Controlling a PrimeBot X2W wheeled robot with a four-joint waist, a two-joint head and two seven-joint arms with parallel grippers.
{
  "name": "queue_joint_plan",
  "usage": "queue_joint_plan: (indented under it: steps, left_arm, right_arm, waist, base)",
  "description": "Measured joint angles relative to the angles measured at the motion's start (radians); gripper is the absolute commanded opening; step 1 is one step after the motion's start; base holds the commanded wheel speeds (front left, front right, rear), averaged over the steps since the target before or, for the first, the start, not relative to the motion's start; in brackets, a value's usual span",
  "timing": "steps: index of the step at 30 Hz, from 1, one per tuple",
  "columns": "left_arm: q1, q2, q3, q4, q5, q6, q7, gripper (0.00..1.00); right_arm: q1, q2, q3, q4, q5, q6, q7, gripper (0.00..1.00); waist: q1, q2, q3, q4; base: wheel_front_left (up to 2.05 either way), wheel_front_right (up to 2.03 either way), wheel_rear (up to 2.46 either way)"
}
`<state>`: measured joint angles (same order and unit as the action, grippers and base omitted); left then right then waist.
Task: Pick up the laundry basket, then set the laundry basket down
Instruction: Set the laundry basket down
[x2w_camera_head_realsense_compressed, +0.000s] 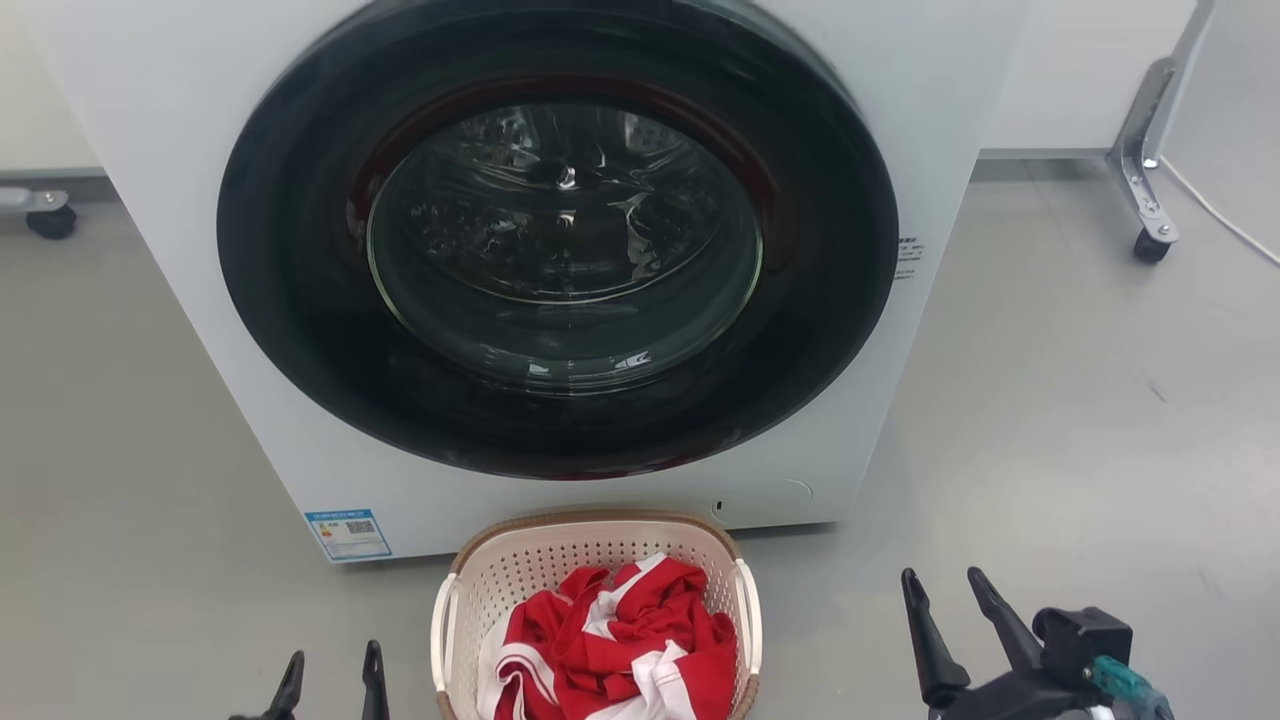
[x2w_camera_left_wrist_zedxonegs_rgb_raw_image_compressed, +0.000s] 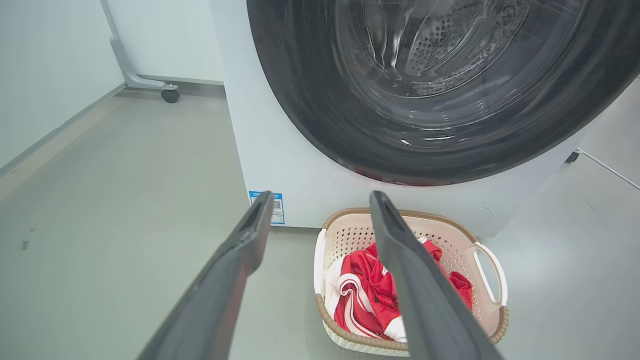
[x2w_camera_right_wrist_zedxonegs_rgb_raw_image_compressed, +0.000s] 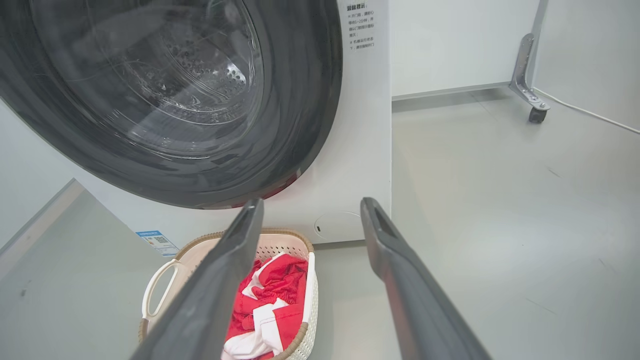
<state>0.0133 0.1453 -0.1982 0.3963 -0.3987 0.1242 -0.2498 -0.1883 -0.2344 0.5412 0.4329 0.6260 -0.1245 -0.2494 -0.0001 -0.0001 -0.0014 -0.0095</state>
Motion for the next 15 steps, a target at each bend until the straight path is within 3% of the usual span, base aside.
queue_joint_plan:
  steps: [15]
  left_arm:
    - [0.132, -0.048, 0.068, -0.219, 0.126, 0.0, 0.0, 1.0]
  right_arm:
    - [0.156, 0.049, -0.161, -0.194, -0.192, 0.0, 0.0, 1.0]
  waist:
    - [0.0001, 0.0001, -0.028, -0.027]
  base:
    - [0.0, 0.0, 0.0]
